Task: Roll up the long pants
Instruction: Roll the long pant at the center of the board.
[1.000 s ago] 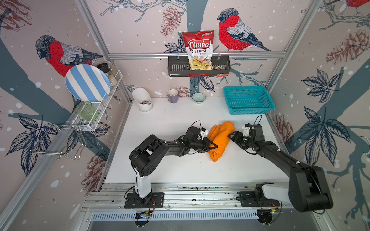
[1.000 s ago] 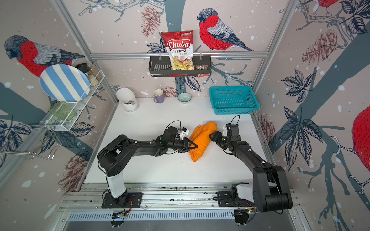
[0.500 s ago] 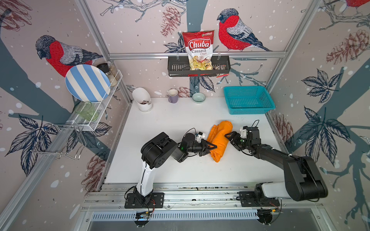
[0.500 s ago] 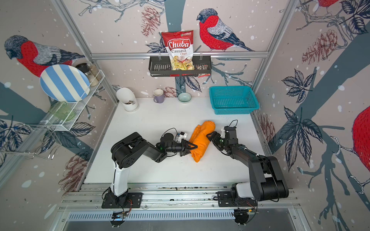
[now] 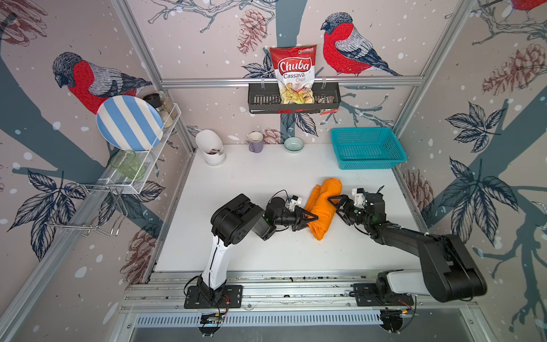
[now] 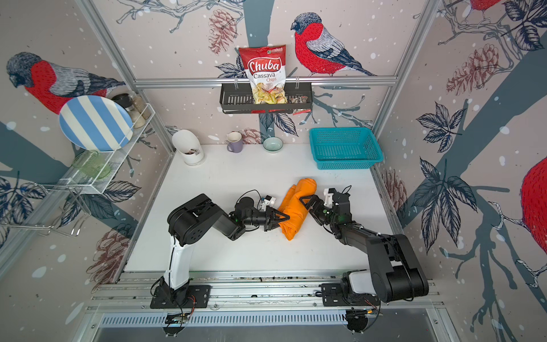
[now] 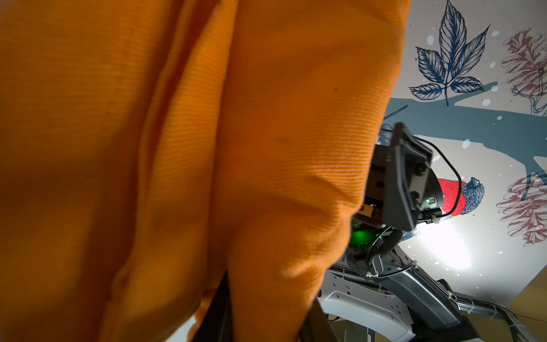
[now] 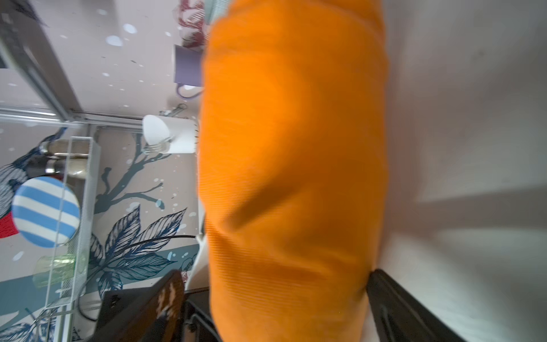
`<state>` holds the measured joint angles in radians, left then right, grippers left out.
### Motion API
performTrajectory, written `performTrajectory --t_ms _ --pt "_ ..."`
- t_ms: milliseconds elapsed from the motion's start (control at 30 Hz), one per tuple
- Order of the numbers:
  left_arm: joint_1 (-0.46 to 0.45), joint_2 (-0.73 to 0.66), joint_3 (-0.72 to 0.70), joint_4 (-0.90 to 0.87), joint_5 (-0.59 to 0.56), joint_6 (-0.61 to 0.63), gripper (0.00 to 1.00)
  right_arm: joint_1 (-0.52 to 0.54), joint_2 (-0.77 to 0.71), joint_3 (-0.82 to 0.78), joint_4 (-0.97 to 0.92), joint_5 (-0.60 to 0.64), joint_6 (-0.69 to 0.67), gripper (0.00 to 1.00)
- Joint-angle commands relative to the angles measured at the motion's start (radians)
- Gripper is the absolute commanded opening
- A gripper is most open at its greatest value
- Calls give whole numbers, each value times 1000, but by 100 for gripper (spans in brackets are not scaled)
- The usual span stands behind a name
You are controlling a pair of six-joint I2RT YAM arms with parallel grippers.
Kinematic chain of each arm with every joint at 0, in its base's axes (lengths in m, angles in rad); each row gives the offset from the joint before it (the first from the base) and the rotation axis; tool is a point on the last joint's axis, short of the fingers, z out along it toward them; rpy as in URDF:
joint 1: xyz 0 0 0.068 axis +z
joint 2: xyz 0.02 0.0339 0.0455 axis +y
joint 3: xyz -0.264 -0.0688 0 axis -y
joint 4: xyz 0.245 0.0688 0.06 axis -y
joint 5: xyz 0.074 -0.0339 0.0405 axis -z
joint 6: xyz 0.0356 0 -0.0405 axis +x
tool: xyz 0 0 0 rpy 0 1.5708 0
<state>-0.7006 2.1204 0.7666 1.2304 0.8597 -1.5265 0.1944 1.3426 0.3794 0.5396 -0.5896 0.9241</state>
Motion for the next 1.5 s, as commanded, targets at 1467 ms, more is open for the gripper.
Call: performTrajectory --t_ms 1467 --pt "15 98 35 143 166 -140 34 122 520 27 635 -142 186 61"
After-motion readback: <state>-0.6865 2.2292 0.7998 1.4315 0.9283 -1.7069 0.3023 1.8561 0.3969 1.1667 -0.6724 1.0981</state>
